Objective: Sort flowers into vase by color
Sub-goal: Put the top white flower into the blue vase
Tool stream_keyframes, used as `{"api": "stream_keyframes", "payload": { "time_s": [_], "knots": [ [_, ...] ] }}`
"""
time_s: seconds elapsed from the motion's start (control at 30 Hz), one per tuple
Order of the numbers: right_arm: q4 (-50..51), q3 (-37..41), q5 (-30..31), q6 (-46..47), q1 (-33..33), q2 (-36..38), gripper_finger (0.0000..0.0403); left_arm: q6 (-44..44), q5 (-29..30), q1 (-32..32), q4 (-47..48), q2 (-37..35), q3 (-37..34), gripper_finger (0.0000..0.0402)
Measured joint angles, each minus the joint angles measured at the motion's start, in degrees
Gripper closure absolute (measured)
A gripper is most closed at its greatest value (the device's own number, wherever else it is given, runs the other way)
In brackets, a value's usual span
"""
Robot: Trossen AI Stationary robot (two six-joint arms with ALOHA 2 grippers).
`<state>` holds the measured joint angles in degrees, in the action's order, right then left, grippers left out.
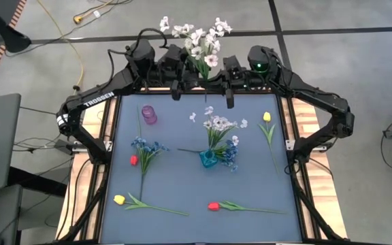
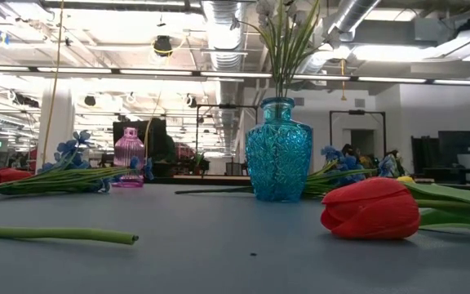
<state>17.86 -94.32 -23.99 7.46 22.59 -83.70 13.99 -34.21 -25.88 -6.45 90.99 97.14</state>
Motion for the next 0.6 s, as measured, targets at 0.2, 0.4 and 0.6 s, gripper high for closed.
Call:
{"api": "stream_keyframes", "payload": {
  "time_s": [0.2,0.4,0.6],
  "knots": [
    [0.36,0.0,-0.02,-0.95,-0.24,0.0,0.0361,1.82,3.81,-0.07,-0.58,0.01,0.0,0.0225],
    [1.82,0.0,-0.02,-1.87,-0.34,0.0,0.0326,1.93,5.01,0.0,-0.58,0.01,0.0,0.0325],
    [2.16,0.0,-0.01,-1.96,0.83,0.27,0.0256,3.32,4.98,-0.83,-0.62,0.01,0.02,0.0392]
  ]
}}
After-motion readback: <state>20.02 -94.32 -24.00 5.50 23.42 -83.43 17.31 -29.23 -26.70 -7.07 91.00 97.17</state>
